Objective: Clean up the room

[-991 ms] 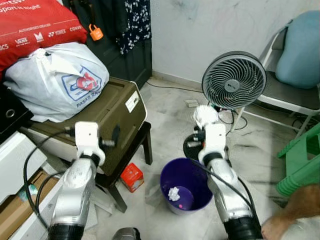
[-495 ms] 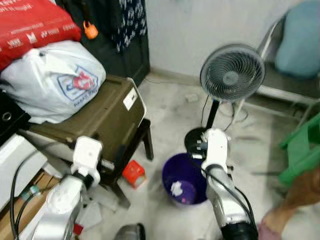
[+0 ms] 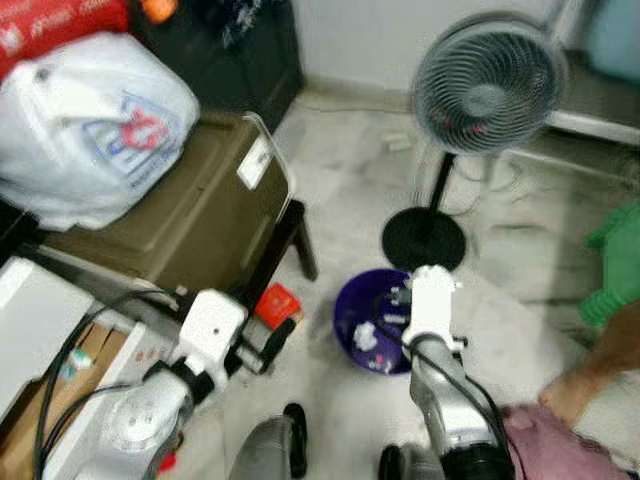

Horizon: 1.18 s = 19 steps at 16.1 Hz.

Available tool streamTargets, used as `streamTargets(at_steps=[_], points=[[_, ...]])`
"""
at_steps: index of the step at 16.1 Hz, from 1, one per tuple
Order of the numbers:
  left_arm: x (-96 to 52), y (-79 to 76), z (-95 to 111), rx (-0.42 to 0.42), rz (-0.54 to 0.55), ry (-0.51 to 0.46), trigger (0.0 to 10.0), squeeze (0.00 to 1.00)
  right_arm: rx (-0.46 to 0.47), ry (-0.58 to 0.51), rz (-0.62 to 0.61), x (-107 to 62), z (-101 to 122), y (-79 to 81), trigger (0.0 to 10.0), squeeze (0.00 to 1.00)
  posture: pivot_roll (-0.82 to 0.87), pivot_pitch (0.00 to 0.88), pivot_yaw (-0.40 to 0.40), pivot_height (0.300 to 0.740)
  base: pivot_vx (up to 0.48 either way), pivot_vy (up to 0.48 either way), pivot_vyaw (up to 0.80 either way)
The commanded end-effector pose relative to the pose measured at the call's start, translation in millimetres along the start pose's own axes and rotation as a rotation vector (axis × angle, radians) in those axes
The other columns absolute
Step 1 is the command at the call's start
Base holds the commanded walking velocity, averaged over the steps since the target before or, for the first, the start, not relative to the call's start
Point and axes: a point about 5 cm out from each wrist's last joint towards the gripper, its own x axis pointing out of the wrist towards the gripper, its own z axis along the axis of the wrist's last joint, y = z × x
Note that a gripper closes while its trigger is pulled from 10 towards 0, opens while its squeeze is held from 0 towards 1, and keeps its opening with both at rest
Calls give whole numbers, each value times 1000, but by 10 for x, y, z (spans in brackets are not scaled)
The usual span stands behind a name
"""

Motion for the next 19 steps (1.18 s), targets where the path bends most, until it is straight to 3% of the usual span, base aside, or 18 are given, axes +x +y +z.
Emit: streamTargets(at_steps=[1,6,10,13,16,19], points=[[-28,-7,22,-1,4,5,10000,0,54,20,7,-40,-24,120,10000,0,161,294,130,740,0,0,0],[-138,-4,24,-30,34,50,10000,0,46,25,8,175,35,114,10000,0,204,322,139,740,0,0,0],[-188,24,33,-39,59,71,10000,0,5,-28,63,356,287,327,10000,0,227,337,130,740,0,0,0],[-242,35,6,-37,64,91,10000,0,2,-36,62,393,355,376,10000,0,234,339,125,740,0,0,0],[-233,49,16,-38,72,95,10000,0,-21,-11,17,421,266,290,10000,0,234,343,128,740,0,0,0],[-239,51,0,-37,73,105,10000,0,11,63,-55,435,111,144,10000,0,232,346,132,740,0,0,0]])
